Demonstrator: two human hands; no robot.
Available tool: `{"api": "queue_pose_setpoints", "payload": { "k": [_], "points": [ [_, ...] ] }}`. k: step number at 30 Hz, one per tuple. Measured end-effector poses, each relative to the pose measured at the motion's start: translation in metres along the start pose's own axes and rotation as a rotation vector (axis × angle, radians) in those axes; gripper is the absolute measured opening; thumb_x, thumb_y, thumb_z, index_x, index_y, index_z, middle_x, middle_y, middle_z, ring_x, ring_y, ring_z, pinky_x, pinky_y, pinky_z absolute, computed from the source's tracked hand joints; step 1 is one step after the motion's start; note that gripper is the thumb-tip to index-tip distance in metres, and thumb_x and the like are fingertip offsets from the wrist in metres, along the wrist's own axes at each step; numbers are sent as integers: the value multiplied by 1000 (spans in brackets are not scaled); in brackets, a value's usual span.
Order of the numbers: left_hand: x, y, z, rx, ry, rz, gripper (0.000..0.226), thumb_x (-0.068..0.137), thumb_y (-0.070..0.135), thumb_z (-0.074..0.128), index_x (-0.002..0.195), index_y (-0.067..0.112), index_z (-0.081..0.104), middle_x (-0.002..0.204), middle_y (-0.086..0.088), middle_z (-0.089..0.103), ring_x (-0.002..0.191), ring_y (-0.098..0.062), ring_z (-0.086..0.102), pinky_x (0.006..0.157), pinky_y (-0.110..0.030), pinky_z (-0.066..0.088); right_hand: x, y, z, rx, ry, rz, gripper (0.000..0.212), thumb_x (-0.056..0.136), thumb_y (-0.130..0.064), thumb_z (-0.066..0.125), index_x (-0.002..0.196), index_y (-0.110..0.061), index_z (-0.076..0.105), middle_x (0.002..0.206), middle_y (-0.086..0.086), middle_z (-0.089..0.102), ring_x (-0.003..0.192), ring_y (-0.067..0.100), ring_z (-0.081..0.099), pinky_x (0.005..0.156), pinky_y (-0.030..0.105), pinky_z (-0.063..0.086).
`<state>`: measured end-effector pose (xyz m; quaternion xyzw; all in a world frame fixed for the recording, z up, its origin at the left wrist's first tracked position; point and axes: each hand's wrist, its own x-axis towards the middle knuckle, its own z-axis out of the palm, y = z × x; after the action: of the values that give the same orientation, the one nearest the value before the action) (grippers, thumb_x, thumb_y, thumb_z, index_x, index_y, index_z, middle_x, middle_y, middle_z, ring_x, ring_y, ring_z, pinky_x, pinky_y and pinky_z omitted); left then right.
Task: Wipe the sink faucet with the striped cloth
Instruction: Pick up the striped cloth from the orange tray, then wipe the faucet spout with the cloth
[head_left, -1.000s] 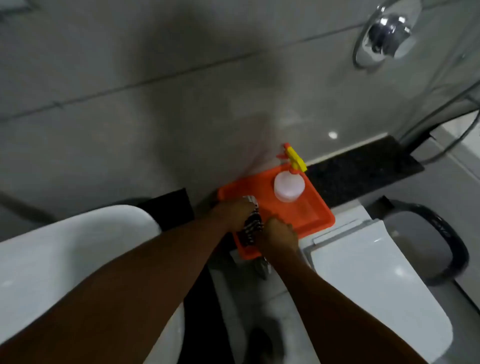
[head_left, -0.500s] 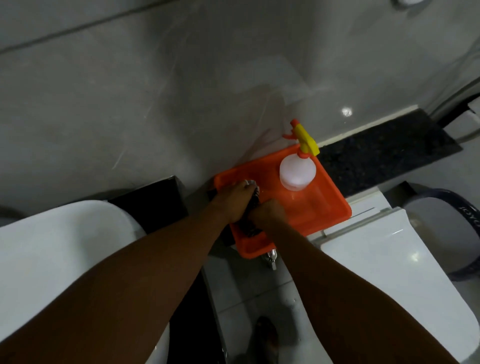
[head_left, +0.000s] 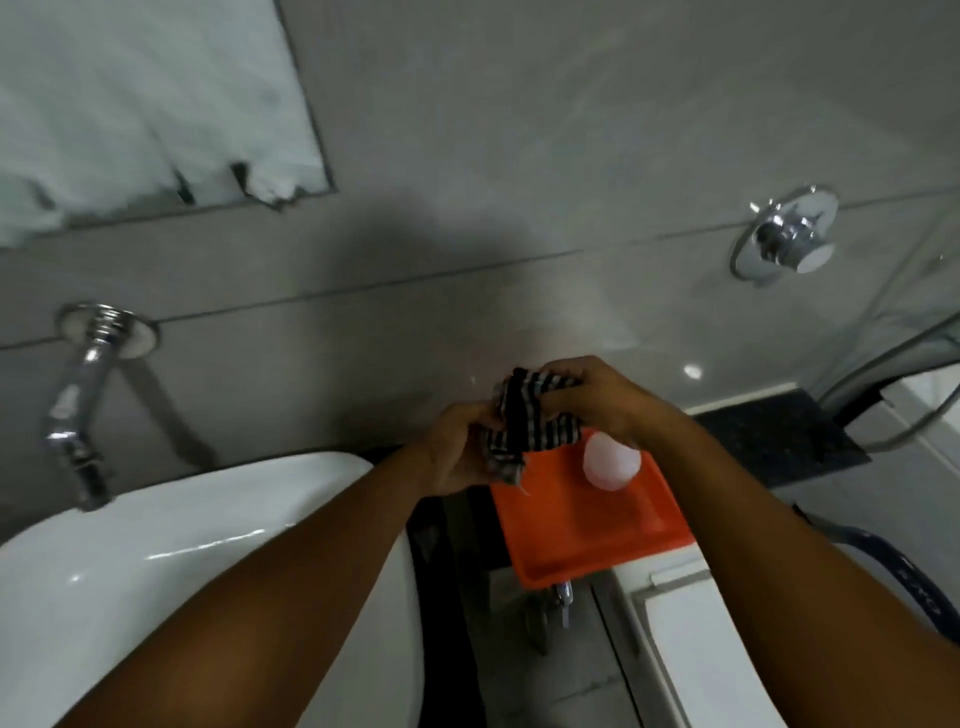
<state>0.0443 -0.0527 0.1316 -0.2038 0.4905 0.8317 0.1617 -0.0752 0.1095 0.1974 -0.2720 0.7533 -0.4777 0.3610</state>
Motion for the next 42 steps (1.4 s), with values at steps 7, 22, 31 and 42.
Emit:
{"api": "queue_pose_setpoints", "payload": {
  "k": [7, 22, 31, 42],
  "points": [
    [-134, 84, -12, -284, -69, 177, 60, 81, 39, 52, 126, 0, 57, 110, -18, 63, 96, -29, 61, 80, -39, 51, -25, -156, 38, -45, -171, -125, 30, 62, -4, 62, 86, 12, 56, 85, 19, 51, 81, 31, 48, 76, 44, 35],
    [-351, 154, -109, 206, 986, 539, 50, 72, -18, 67, 116, 5, 63, 102, -12, 73, 83, -28, 74, 61, -38, 63, 13, -251, 235, 216, 25, -116, 38, 70, 4, 82, 105, -5, 66, 101, 15, 76, 83, 27, 76, 80, 45, 63],
    [-326, 142, -150, 605, 1415, 422, 50, 77, 14, 76, 121, 8, 54, 122, -17, 59, 105, -33, 62, 87, -47, 58, 59, -231, 290, 106, 319, -156, 28, 73, -4, 82, 96, -14, 69, 101, 10, 74, 78, 18, 70, 68, 30, 61],
    [-290, 139, -150, 226, 955, 211, 46, 77, 32, 79, 111, 2, 68, 98, -13, 73, 84, -29, 69, 74, -35, 58, 68, -171, 251, -1003, 648, -973, 42, 96, -30, 46, 136, -16, 47, 148, 10, 42, 138, 31, 36, 114, 46, 32]
  ]
}}
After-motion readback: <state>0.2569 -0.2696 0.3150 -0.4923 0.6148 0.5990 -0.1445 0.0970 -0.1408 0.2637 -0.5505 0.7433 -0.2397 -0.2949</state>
